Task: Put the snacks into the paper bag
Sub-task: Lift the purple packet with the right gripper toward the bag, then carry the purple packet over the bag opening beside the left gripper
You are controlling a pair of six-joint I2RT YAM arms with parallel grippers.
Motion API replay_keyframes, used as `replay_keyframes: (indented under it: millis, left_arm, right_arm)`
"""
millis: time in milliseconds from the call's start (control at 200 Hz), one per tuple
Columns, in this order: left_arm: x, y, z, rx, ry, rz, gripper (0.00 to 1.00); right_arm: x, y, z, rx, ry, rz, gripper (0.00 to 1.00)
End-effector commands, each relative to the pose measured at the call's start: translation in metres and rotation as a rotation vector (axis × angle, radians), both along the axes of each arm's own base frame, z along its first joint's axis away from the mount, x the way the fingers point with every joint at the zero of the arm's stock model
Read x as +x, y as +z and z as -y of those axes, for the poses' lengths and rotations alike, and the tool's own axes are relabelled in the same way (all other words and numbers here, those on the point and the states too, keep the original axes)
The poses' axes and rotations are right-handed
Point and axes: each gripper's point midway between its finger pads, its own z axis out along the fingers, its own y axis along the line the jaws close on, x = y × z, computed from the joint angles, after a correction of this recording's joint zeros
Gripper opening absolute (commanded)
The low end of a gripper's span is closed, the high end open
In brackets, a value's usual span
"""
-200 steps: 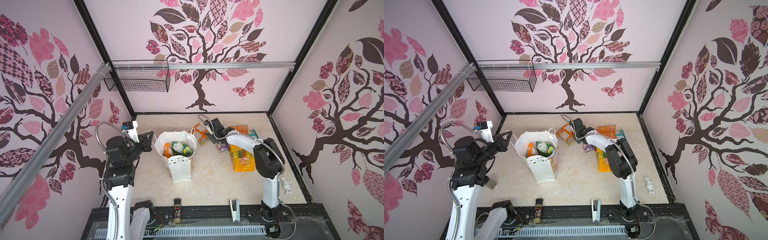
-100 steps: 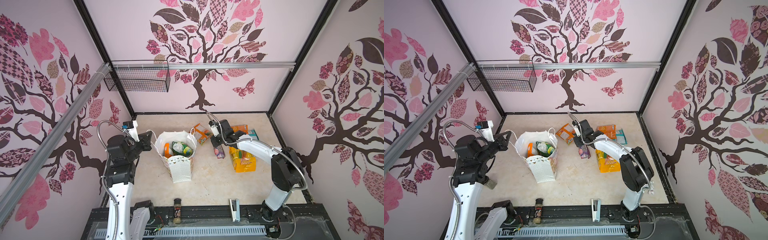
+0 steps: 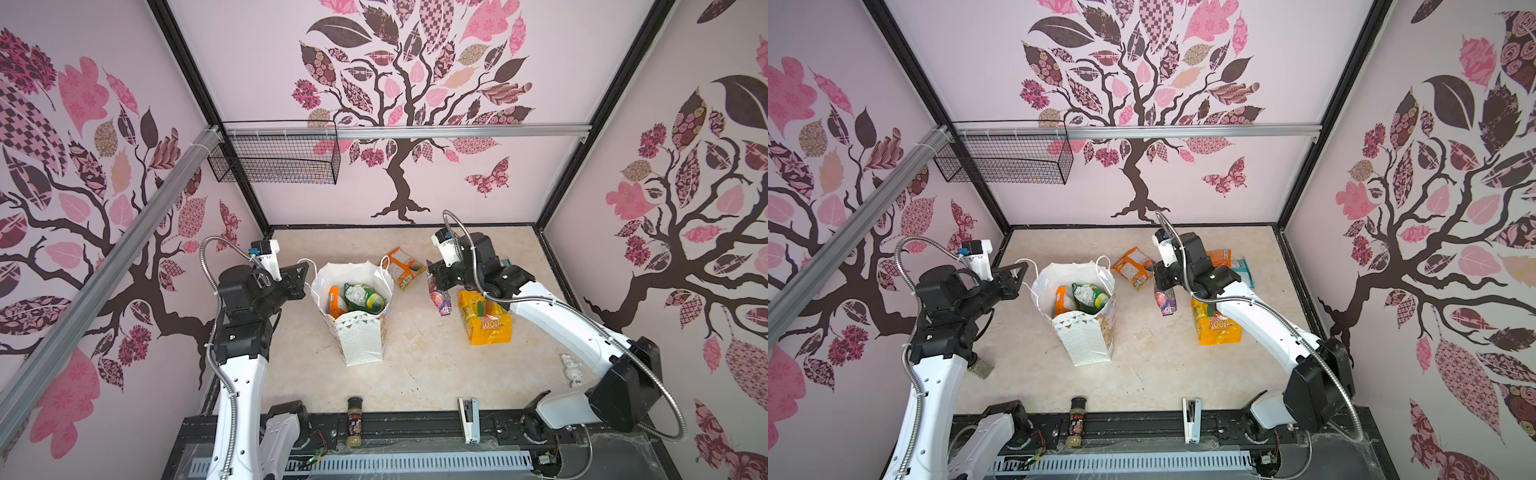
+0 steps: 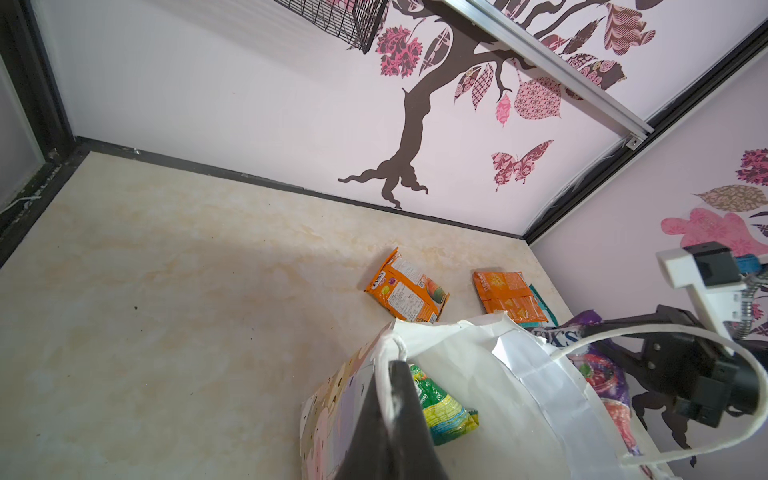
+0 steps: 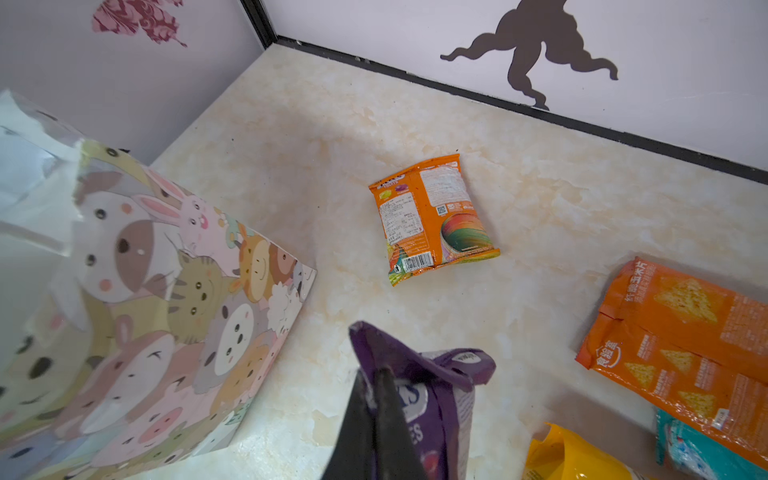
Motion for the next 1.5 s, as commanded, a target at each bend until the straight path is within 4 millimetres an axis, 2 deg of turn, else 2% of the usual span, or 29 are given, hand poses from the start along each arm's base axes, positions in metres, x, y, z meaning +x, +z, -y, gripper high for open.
replay_keyframes:
  millis: [0, 120, 240, 380, 480, 550, 630, 815, 905, 1135, 1270, 1300, 1315, 1325, 1350, 1495]
  left_arm:
    - [0.001, 0.029, -0.001, 0.004, 0.004, 0.053, 0.00]
    - [0.005, 0.045, -0.003, -0.034, 0.027, 0.028, 0.00]
    - [0.006, 0.052, -0.003, -0.108, 0.044, 0.053, 0.00]
    - [0.001, 0.041, -0.001, -0.111, 0.045, 0.054, 0.00]
    - [-0.001, 0.027, 0.005, -0.076, 0.011, 0.050, 0.00]
    - [-0.002, 0.019, 0.001, -0.047, 0.030, 0.025, 0.00]
    - [-0.005, 0.020, 0.005, -0.026, 0.003, 0.030, 0.00]
    - [-0.005, 0.028, 0.009, -0.044, -0.021, 0.066, 0.00]
    - [-0.008, 0.028, 0.015, -0.041, -0.061, 0.066, 0.00]
    - [-0.016, 0.022, 0.013, 0.021, -0.056, 0.033, 0.00]
    - [-0.016, 0.016, 0.014, 0.040, -0.075, 0.020, 0.00]
    - [-0.016, 0.016, 0.015, 0.041, -0.079, 0.019, 0.00]
    - [-0.016, 0.015, 0.015, 0.041, -0.080, 0.016, 0.00]
    - [-0.016, 0.015, 0.015, 0.041, -0.081, 0.015, 0.00]
    - [-0.015, 0.015, 0.015, 0.039, -0.082, 0.008, 0.00]
    - [-0.015, 0.011, 0.016, 0.030, -0.086, -0.010, 0.00]
  right_arm:
    - [-0.007, 0.059, 0.002, 0.097, -0.014, 0.051, 0.00]
    - [-0.014, 0.092, 0.011, 0.129, -0.049, 0.064, 0.00]
    - [-0.032, 0.140, 0.008, 0.250, 0.003, 0.115, 0.00]
    - [-0.059, 0.190, 0.000, 0.384, 0.107, 0.160, 0.00]
    - [-0.075, 0.206, -0.001, 0.415, 0.161, 0.159, 0.00]
    - [-0.086, 0.213, -0.003, 0.430, 0.206, 0.151, 0.00]
    - [-0.106, 0.230, -0.014, 0.483, 0.311, 0.152, 0.00]
    - [-0.166, 0.271, -0.064, 0.543, 0.576, 0.182, 0.00]
    - [-0.181, 0.276, -0.082, 0.550, 0.666, 0.168, 0.00]
    - [-0.185, 0.275, -0.131, 0.569, 0.780, 0.158, 0.00]
    - [-0.167, 0.269, -0.161, 0.539, 0.794, 0.137, 0.00]
    - [-0.162, 0.266, -0.167, 0.528, 0.792, 0.131, 0.00]
    - [-0.158, 0.258, -0.172, 0.514, 0.786, 0.115, 0.00]
    - [-0.157, 0.264, -0.172, 0.519, 0.787, 0.129, 0.00]
    - [-0.154, 0.265, -0.175, 0.515, 0.787, 0.133, 0.00]
    - [-0.135, 0.252, -0.199, 0.493, 0.780, 0.117, 0.00]
